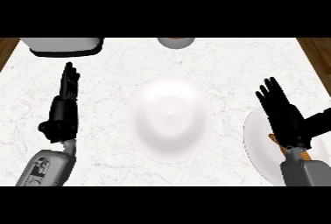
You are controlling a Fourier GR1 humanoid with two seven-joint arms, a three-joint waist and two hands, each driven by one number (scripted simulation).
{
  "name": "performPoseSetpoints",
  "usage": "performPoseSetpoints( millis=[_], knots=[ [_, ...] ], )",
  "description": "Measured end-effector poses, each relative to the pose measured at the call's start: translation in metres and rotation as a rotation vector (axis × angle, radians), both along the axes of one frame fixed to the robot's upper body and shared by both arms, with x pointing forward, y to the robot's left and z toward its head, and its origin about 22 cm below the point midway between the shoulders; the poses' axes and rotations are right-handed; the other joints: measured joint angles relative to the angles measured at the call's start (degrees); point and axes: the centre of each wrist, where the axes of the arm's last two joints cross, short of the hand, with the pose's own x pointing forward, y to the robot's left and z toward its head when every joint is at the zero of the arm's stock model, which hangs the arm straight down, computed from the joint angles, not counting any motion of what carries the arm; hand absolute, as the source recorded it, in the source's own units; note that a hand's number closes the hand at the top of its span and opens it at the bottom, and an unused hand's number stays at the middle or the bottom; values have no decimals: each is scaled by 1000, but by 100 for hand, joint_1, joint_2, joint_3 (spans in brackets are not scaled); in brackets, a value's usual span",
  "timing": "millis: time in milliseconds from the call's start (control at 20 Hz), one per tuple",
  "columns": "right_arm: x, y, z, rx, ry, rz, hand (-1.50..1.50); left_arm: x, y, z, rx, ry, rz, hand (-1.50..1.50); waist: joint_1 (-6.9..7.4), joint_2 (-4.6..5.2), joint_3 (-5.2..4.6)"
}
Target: Pick the croissant from the plate and place it in the plate
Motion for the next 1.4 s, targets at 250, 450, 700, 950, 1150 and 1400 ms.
performPoseSetpoints(
  millis=[250,450,700,950,1150,1400],
  knots=[
    [-8,14,18,-118,-101,121,-150,4,7,-5,42,105,-55,0,89,-111,-12],
    [-3,2,58,-543,-260,278,150,2,12,-10,58,189,-94,0,171,-213,-121],
    [-44,-4,4,-766,-273,312,-150,2,22,-2,52,266,-141,0,123,-172,-42],
    [-84,-23,-35,-943,-356,316,-150,2,29,4,45,296,-158,0,118,-157,-17],
    [-98,-42,-19,-1064,-463,259,-150,3,19,5,39,308,-163,0,92,-157,-16],
    [-115,-58,26,-1211,-449,234,-150,5,24,7,47,304,-154,0,72,-159,-26]
  ],
)
